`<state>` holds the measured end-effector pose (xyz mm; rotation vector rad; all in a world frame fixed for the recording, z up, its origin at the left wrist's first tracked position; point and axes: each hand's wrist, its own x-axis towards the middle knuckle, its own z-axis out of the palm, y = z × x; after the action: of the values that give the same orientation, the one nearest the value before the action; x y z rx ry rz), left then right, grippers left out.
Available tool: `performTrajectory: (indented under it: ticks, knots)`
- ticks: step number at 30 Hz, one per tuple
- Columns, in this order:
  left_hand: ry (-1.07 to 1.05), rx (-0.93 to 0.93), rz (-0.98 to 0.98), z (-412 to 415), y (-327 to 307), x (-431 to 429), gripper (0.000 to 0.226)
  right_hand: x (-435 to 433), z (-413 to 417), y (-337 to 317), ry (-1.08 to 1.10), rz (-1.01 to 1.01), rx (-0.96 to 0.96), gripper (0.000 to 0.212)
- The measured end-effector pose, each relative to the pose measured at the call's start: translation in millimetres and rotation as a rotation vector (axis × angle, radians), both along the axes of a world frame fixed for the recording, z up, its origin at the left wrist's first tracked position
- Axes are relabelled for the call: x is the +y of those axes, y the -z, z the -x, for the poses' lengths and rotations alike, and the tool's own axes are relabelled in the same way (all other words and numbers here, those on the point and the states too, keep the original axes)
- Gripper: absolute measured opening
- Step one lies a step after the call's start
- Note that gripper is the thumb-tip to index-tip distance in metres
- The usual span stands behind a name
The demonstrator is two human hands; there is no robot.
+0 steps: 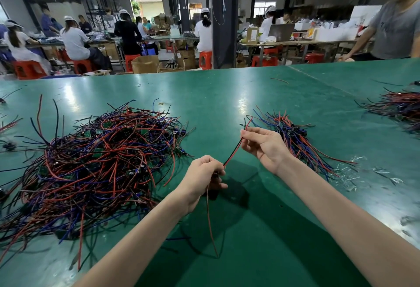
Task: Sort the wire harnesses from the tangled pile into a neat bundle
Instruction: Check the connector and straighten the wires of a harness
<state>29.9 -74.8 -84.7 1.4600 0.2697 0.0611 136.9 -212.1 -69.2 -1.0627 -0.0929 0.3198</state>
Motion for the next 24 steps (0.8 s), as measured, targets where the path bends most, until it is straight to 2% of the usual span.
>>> performTrajectory:
  ticks: [5, 11, 17, 24]
  knots:
    - [-0.026, -0.019, -0.046, -2, 5, 1, 0.024, 1, 1, 0, -0.013, 0.012, -0.029, 0.013]
    - [-0.011, -0.059, -0.178, -3, 10, 4, 0.014, 0, 0, 0, 0.013, 0.059, -0.034, 0.018]
    - [-0.037, -0.077, -0.328, -2, 10, 9, 0.014, -4, -2, -3, 0.019, 0.075, -0.037, 0.016]
    - [-0.064, -0.143, -0.434, -2, 13, 8, 0.013, -7, -4, -5, -0.035, -0.059, 0.131, 0.022]
